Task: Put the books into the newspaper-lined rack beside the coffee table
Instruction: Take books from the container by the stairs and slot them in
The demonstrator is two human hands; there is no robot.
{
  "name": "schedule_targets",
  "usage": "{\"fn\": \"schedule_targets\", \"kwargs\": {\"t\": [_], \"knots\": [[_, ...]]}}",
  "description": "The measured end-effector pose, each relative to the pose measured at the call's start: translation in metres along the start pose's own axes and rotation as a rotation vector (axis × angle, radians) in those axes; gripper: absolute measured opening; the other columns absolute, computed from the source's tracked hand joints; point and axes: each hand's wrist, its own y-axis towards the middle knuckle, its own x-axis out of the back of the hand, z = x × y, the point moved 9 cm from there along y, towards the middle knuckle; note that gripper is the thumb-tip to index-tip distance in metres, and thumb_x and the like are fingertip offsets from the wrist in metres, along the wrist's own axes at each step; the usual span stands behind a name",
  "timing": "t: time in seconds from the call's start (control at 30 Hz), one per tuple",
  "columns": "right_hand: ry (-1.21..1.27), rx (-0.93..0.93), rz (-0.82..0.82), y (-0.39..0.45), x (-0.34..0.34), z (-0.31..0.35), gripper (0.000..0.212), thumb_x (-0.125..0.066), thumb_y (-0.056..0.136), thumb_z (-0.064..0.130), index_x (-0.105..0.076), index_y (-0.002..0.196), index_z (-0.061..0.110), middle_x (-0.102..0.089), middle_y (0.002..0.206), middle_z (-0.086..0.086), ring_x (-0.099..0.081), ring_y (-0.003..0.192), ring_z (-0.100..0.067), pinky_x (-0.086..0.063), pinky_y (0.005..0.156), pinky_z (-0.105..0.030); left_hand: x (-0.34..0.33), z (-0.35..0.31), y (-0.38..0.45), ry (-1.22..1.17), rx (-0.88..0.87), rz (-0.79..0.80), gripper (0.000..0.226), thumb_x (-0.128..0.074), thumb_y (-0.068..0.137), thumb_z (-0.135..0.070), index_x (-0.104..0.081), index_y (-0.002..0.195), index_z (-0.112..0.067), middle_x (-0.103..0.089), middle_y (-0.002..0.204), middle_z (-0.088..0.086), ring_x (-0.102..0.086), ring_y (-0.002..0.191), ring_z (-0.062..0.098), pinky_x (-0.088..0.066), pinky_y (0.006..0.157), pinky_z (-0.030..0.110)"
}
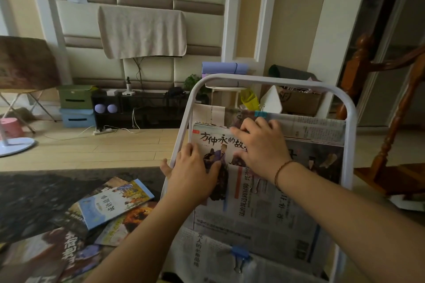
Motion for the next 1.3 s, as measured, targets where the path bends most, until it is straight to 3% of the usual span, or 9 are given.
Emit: {"fn": "schedule_targets", "kwargs": {"t": [0.3, 0.47, 0.57, 0.63, 0.73, 0.83, 0.93, 1.07, 1.3], "knots": [[0.063, 0.015, 0.003, -0.014, 0.013, -0.002, 0.062, -0.066, 0.085, 0.040, -0.050, 0.138, 0.010, -0.063, 0.123, -0.006, -0.056, 0.111, -0.025, -0.045, 0.095, -0.041, -0.008, -0.004, -0.019, 0.036, -0.014, 0.051, 0.086, -0.039, 0.095, -0.061, 0.005, 0.156, -0.019, 0.011, 0.164, 0.003, 0.010, 0.151, 0.021, 0.003, 0.121, 0.054], [0.055, 0.024, -0.081, -0.069, 0.036, -0.047, 0.055, -0.070, 0.082, 0.028, -0.057, 0.130, 0.004, -0.062, 0.129, -0.013, -0.059, 0.119, -0.028, -0.043, 0.103, -0.047, -0.004, -0.048, -0.034, 0.036, -0.223, -0.005, 0.073, -0.032, 0.095, -0.064, -0.007, 0.154, -0.029, 0.008, 0.164, -0.002, 0.011, 0.151, 0.020, 0.004, 0.120, 0.051], [0.024, 0.031, -0.041, -0.119, 0.041, -0.070, 0.052, -0.046, 0.090, 0.039, -0.059, 0.130, 0.009, -0.059, 0.134, -0.010, -0.053, 0.127, -0.028, -0.040, 0.106, -0.053, -0.001, -0.107, -0.066, -0.131, -0.525, -0.096, 0.052, -0.042, 0.096, -0.052, -0.034, 0.143, -0.031, -0.027, 0.156, 0.000, -0.024, 0.144, 0.022, -0.023, 0.118, 0.049], [0.065, 0.027, -0.023, -0.154, 0.043, -0.083, 0.052, -0.041, 0.092, 0.040, -0.059, 0.130, 0.010, -0.056, 0.137, -0.011, -0.049, 0.131, -0.029, -0.038, 0.107, -0.055, -0.011, -0.153, -0.104, -0.205, -0.875, -0.101, 0.035, -0.055, 0.095, -0.033, -0.051, 0.128, -0.023, -0.050, 0.134, 0.005, -0.048, 0.123, 0.023, -0.045, 0.102, 0.045], [0.146, 0.028, 0.017, -0.207, 0.044, -0.103, 0.050, -0.039, 0.097, 0.039, -0.055, 0.135, 0.011, -0.047, 0.146, -0.012, -0.037, 0.140, -0.028, -0.029, 0.114, -0.052, -0.043, -0.213, -0.171, -0.252, -1.335, 0.009, 0.021, -0.061, 0.091, -0.012, -0.067, 0.111, -0.011, -0.062, 0.118, 0.011, -0.059, 0.107, 0.024, -0.047, 0.091, 0.032], [0.242, -0.064, 0.096, -0.272, 0.038, -0.142, 0.047, -0.042, 0.098, 0.036, -0.054, 0.136, 0.010, -0.042, 0.150, -0.012, -0.034, 0.141, -0.026, -0.028, 0.115, -0.044, -0.078, -0.267, -0.219, -0.336, -1.513, 0.099, 0.018, -0.063, 0.088, -0.006, -0.070, 0.105, -0.005, -0.064, 0.116, 0.014, -0.062, 0.102, 0.026, -0.049, 0.086, 0.034], [0.263, -0.358, 0.177, -0.356, 0.025, -0.205, 0.050, -0.040, 0.097, 0.042, -0.056, 0.133, 0.011, -0.045, 0.148, -0.009, -0.041, 0.136, -0.024, -0.034, 0.111, -0.040, -0.133, -0.315, -0.250, -0.347, -1.488, 0.209, 0.022, -0.062, 0.090, -0.011, -0.068, 0.111, -0.008, -0.062, 0.118, 0.010, -0.059, 0.102, 0.025, -0.049, 0.085, 0.031], [0.372, -0.795, 0.454, -0.497, -0.021, -0.279, 0.051, -0.053, 0.096, 0.038, -0.046, 0.142, 0.017, -0.030, 0.156, 0.004, -0.031, 0.140, -0.015, -0.027, 0.109, -0.024, -0.236, -0.360, -0.272, -0.165, -1.110, 0.547, 0.046, -0.049, 0.098, -0.040, -0.045, 0.141, -0.024, -0.043, 0.145, -0.003, -0.036, 0.134, 0.014, -0.035, 0.112, 0.030], [0.599, -1.241, 0.659, -0.690, -0.141, -0.325, 0.036, -0.063, 0.089, 0.030, -0.060, 0.123, 0.021, -0.062, 0.123, -0.002, -0.059, 0.107, -0.016, -0.051, 0.094, -0.034, -0.428, -0.387, -0.310, 0.261, -0.976, 1.004, 0.071, -0.048, 0.097, -0.050, -0.021, 0.155, -0.020, -0.018, 0.163, 0.002, -0.017, 0.149, 0.021, -0.022, 0.120, 0.039]]}}
